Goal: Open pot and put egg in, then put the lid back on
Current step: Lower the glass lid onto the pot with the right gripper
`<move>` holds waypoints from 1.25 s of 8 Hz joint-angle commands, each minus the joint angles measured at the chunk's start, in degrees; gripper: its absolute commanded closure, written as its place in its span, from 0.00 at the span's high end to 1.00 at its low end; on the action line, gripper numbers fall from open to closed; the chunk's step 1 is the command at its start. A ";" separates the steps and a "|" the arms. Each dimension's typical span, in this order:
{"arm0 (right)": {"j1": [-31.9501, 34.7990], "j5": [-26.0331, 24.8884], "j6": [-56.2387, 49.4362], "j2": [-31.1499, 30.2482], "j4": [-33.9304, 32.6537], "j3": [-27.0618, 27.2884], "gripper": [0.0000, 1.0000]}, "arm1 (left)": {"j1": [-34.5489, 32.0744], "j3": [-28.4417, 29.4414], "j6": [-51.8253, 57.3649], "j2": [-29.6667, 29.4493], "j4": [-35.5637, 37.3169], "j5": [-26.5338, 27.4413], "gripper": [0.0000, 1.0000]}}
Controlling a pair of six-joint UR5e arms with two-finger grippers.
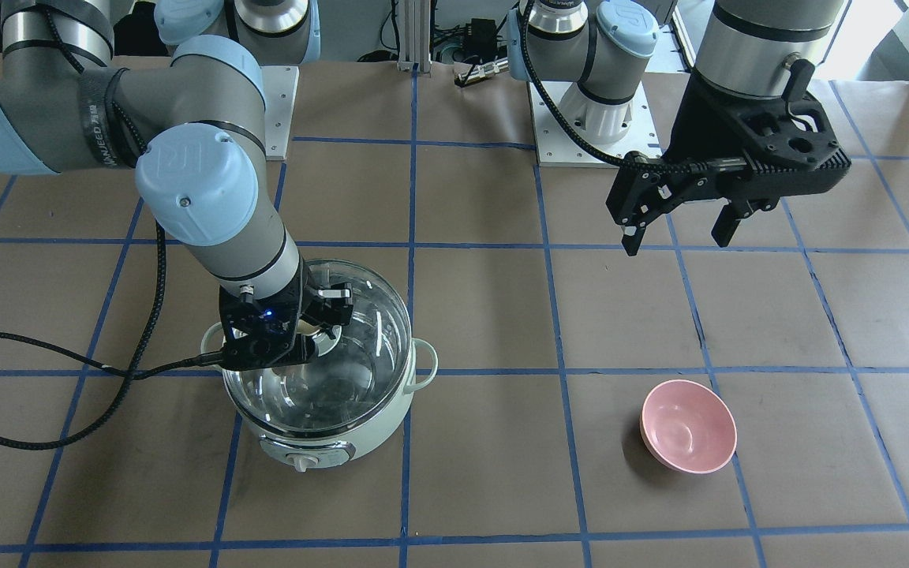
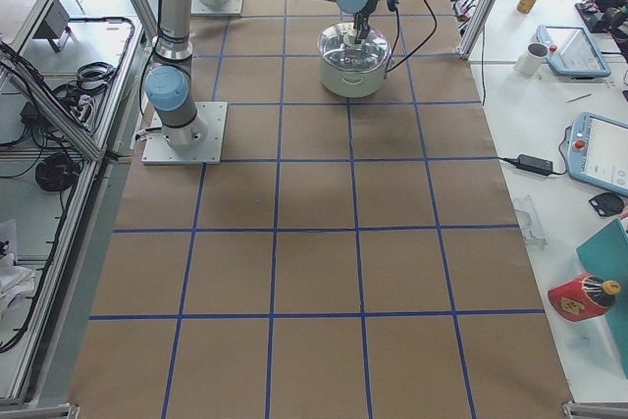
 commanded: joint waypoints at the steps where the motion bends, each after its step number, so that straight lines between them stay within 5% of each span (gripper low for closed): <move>1: -0.03 -0.22 0.02 0.20 -0.30 0.02 0.00 | 0.03 0.05 0.02 0.01 0.05 0.26 1.00; 10: -0.03 -0.22 -0.59 0.29 -2.58 0.28 0.00 | 0.47 -0.38 0.02 0.18 0.06 0.35 1.00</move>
